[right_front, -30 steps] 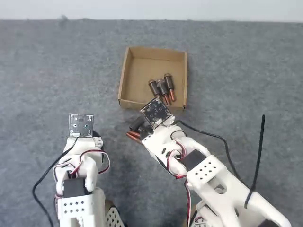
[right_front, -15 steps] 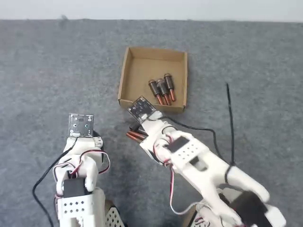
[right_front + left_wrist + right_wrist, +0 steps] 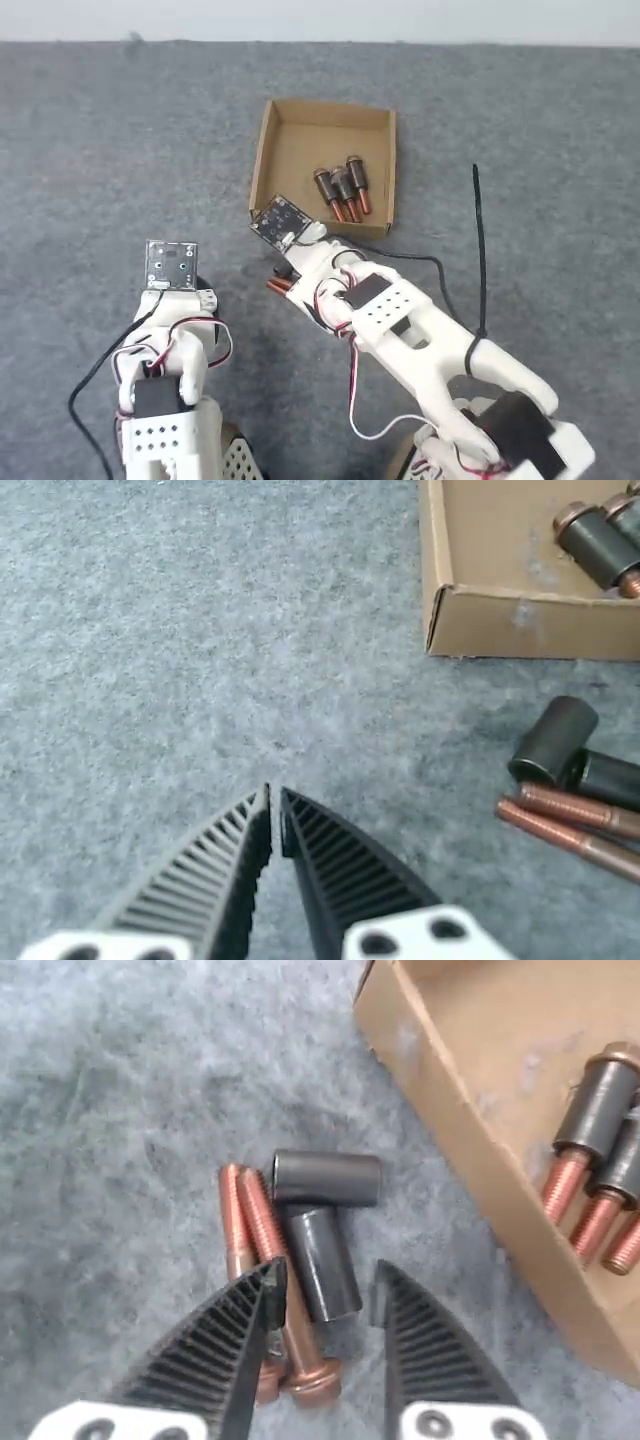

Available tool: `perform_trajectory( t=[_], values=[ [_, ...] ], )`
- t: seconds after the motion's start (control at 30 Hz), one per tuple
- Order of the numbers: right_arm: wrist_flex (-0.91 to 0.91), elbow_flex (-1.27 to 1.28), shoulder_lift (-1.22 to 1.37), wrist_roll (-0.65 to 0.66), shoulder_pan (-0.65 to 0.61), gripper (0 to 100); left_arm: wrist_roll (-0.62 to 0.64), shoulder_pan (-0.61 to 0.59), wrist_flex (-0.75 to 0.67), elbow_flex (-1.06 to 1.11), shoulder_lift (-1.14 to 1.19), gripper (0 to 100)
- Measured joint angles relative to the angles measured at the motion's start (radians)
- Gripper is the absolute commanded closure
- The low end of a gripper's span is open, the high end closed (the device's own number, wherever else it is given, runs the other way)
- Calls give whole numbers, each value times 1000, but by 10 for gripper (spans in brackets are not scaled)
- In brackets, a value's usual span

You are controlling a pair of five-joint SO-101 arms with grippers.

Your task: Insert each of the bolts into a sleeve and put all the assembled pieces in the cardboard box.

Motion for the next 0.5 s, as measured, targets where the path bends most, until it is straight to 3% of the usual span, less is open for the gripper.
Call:
perform_trajectory(
  t=[0.5],
  values=[
    [0, -124, 187, 77, 43, 840, 0, 0, 0, 0, 0, 988]
  ],
)
